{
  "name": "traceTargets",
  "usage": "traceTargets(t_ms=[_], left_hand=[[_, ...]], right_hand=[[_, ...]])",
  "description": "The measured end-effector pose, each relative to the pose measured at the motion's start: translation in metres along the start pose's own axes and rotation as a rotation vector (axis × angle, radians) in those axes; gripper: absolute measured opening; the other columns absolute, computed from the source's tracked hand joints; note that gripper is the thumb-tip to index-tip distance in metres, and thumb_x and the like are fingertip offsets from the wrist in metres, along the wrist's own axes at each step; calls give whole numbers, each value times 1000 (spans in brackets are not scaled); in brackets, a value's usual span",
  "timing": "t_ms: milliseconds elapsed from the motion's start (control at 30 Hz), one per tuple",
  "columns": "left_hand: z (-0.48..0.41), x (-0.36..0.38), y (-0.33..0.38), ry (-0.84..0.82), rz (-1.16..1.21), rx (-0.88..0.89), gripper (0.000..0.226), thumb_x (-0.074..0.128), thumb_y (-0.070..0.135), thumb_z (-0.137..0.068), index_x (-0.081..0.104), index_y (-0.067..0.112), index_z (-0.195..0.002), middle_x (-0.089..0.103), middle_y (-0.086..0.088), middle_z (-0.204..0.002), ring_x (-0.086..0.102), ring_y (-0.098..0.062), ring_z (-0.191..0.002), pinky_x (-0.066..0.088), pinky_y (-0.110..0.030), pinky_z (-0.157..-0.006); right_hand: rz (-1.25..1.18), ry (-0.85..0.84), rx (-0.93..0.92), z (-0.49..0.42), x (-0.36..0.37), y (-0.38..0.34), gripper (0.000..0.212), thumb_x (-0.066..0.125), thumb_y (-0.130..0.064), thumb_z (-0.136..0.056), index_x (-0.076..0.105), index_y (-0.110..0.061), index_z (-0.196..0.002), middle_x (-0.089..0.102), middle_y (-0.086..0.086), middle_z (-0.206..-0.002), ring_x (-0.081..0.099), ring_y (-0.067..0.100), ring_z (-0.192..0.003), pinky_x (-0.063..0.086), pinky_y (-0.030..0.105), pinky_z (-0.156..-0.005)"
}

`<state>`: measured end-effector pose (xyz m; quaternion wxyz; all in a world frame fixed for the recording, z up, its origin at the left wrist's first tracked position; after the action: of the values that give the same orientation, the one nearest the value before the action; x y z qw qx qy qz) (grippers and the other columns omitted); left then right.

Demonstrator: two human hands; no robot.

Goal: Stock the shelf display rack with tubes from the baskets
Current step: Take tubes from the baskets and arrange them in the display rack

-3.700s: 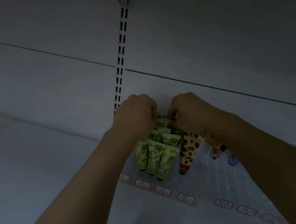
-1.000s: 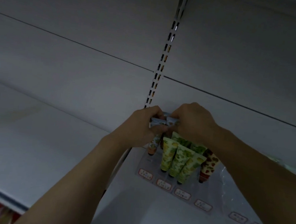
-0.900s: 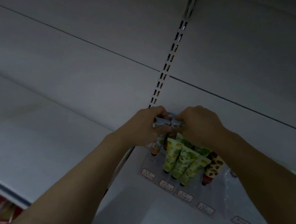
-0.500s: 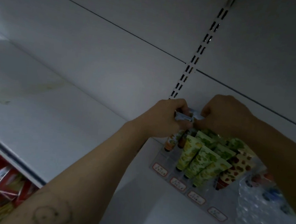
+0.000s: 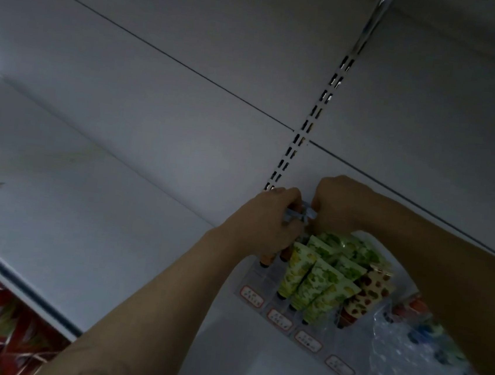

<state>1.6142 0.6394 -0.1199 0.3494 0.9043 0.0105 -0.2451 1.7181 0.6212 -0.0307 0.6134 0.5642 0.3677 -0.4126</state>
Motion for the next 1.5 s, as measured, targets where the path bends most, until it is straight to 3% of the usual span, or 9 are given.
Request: traceTargets(t_ms=[167, 367, 567, 667, 800, 933, 1100, 1367, 1500], left_hand=[[-1, -3, -5, 4, 48, -37, 6, 54, 11, -90, 50, 9, -87, 51, -6, -80, 45, -19, -69, 33, -29, -57], [-2, -4, -11, -31, 177, -102, 10, 56, 13, -91, 54, 3, -91, 54, -5, -80, 43, 3, -56, 34, -11, -51], [-4, -7, -14, -19, 199, -129, 11, 60, 14, -89, 58, 4, -90, 59, -4, -94, 46, -1, -68, 36, -8, -58], [-6, -5, -14, 4, 192, -138, 12, 60, 14, -87, 56, 3, -88, 59, -5, -91, 43, 1, -62, 35, -10, -54], [-7, -1, -11, 16, 158, -127, 14, 62, 15, -87, 53, 5, -86, 49, 3, -76, 43, 6, -54, 35, -9, -50], [-5, 2, -10, 32, 161, -138, 16, 60, 16, -89, 53, 2, -90, 53, -6, -79, 40, 2, -51, 33, -12, -47], [-3, 0, -10, 61, 143, -139, 13, 60, 16, -88, 53, 5, -88, 49, 1, -76, 39, -2, -58, 33, -13, -51], [-13, -7, -14, 16, 78, -141, 12, 63, 19, -88, 59, 8, -90, 59, -3, -97, 44, 0, -63, 36, -5, -51], [-15, -12, -9, -55, -11, -112, 15, 64, 20, -87, 58, 7, -91, 59, -4, -97, 43, 2, -59, 36, -5, -52]], right_hand=[[29, 37, 11, 2, -1, -1, 46, 72, -30, -81, 39, -15, -52, 36, 2, -54, 34, 14, -48, 28, 24, -47], [-15, 175, -70, 4, 8, 10, 58, 69, -34, -81, 34, -14, -39, 28, 1, -41, 26, 15, -40, 22, 24, -48], [83, -27, -126, -2, -6, 0, 49, 72, -34, -80, 47, -10, -46, 31, 0, -43, 26, 12, -40, 23, 20, -40], [100, -101, -91, -5, -9, -2, 44, 71, -31, -81, 50, -11, -48, 36, 0, -46, 31, 12, -42, 22, 15, -35], [95, -53, -94, -4, -5, -5, 48, 71, -34, -81, 46, -11, -46, 34, 3, -46, 29, 15, -43, 25, 25, -43], [74, -29, -74, -1, -2, -6, 51, 74, -33, -79, 44, -12, -43, 35, 3, -45, 30, 15, -42, 24, 25, -45], [109, 7, -84, 1, -2, -7, 53, 73, -36, -80, 44, -11, -44, 32, 3, -43, 28, 14, -40, 22, 24, -42], [57, 36, -97, -1, 4, -6, 50, 71, -34, -83, 49, -6, -47, 35, 7, -45, 30, 17, -43, 24, 26, -46], [56, 73, -61, -5, 13, -4, 51, 64, -20, -89, 38, -8, -47, 29, 7, -46, 27, 18, -44, 25, 25, -47]])
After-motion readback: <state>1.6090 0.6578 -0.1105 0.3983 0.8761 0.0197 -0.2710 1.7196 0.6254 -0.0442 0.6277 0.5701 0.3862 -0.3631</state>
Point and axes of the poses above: each hand's wrist, its own z-axis away from the middle knuckle, its own x-axis out of the palm, y = z × x, the point moved 3 cm from there along -z, towards the middle knuckle
